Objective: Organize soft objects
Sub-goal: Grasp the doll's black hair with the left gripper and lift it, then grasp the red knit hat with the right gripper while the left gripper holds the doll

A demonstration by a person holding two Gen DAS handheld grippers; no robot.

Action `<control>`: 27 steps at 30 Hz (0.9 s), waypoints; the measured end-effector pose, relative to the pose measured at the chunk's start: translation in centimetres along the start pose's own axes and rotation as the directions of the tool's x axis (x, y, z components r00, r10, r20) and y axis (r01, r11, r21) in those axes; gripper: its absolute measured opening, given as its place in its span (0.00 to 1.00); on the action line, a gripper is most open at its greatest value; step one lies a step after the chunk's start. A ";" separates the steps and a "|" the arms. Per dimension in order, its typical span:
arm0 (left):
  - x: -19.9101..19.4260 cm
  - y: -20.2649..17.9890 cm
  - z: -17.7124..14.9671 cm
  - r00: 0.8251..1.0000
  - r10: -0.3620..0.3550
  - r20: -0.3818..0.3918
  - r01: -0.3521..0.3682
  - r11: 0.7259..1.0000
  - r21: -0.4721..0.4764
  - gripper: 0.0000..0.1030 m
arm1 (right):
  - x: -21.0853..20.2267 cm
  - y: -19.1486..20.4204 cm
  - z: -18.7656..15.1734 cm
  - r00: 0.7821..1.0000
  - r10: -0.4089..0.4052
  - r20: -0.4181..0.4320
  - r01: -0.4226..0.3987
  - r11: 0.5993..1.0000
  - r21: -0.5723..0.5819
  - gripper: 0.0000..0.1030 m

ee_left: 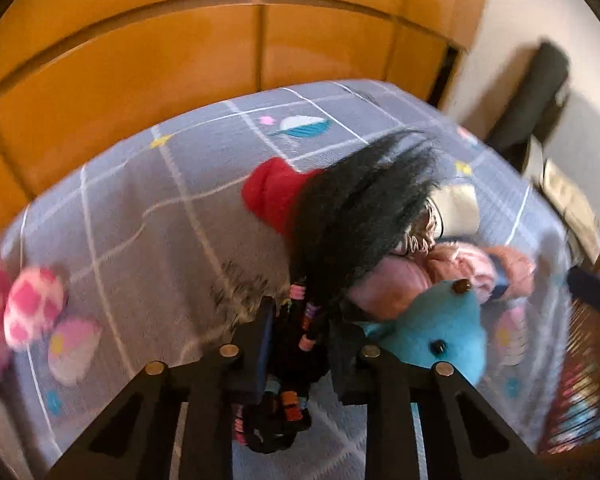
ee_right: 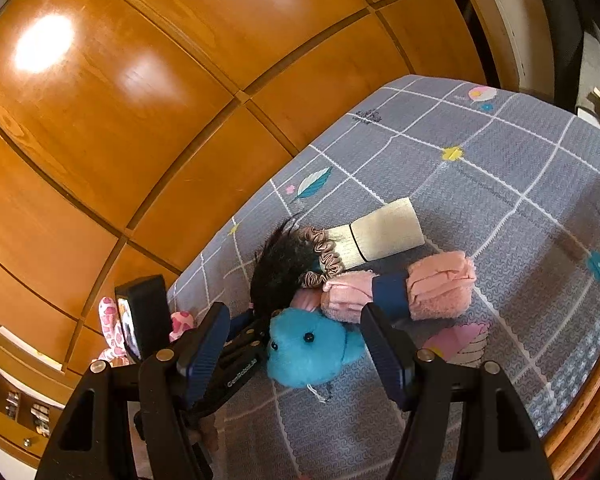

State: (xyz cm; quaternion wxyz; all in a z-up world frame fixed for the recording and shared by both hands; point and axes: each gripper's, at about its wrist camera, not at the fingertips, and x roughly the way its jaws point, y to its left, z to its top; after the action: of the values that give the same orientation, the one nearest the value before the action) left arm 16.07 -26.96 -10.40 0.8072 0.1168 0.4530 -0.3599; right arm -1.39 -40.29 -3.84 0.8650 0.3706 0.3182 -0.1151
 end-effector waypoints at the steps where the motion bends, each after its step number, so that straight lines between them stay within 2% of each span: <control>1: -0.5 0.5 -0.3 1.000 0.001 0.009 -0.001 1.000 -0.027 0.20 | 0.0 0.1 0.0 1.000 -0.002 -0.001 0.002 1.000 -0.004 0.67; 6: -4.3 3.5 -3.4 1.000 -0.009 0.023 0.014 0.980 -0.197 0.20 | 0.1 0.3 0.0 1.000 0.000 -0.003 0.000 1.000 -0.021 0.67; 11: -7.2 4.8 -7.8 0.998 0.054 0.016 -0.048 0.958 -0.282 0.20 | 0.2 0.4 -0.1 1.000 -0.002 -0.017 0.001 1.000 -0.023 0.67; 14: -7.3 5.7 -9.9 0.997 0.073 0.001 -0.069 0.945 -0.320 0.20 | 0.4 0.3 -0.1 0.999 -0.011 -0.031 0.011 1.000 -0.017 0.67; 18: -7.3 6.0 -10.9 0.997 0.071 0.021 -0.061 0.946 -0.319 0.20 | 0.8 0.5 -0.1 0.998 -0.036 -0.051 0.035 0.999 -0.024 0.67; 23: -6.7 5.3 -11.0 0.994 0.099 0.038 -0.084 0.954 -0.288 0.20 | 1.3 1.4 -0.3 0.995 -0.072 -0.076 0.066 0.995 -0.076 0.67; 27: -6.8 5.3 -11.3 0.992 0.112 0.058 -0.093 0.960 -0.263 0.20 | 2.2 3.0 -0.3 0.986 -0.124 -0.109 0.104 0.979 -0.177 0.59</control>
State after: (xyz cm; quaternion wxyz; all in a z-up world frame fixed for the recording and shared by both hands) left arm 10.16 -14.13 -11.96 0.8490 0.0202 0.4600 -0.2593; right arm 1.47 -37.88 -3.74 0.8650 0.2824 0.3987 -0.1147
